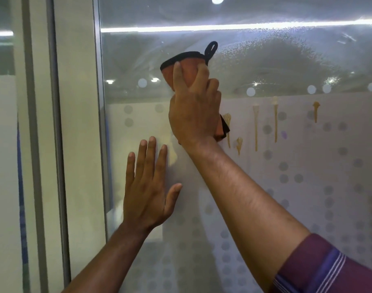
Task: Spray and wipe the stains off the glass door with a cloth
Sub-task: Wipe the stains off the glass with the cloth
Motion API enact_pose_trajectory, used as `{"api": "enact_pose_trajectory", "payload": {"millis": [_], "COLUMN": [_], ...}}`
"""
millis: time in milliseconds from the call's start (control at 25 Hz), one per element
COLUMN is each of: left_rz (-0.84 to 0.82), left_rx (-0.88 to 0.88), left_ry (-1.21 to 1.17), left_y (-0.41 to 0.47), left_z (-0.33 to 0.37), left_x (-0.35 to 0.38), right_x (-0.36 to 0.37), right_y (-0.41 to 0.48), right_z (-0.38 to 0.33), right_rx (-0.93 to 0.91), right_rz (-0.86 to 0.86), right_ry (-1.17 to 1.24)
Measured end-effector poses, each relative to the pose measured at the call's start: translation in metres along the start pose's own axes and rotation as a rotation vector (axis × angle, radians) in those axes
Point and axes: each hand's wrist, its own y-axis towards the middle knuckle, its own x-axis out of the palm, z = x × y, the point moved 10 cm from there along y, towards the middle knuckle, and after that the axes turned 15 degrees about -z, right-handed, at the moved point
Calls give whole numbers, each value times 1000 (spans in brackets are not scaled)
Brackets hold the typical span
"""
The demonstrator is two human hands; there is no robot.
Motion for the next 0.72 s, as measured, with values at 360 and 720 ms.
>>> {"api": "enact_pose_trajectory", "payload": {"millis": [360, 720], "left_rz": [20, 1], "left_rx": [29, 6], "left_ry": [-59, -53], "left_y": [-1, -1], "left_z": [1, 2], "left_x": [-1, -5], "right_x": [22, 17], "right_y": [-129, -202], "right_z": [28, 127], "right_rx": [-173, -201], "right_rz": [-73, -67], "right_ry": [-48, -103]}}
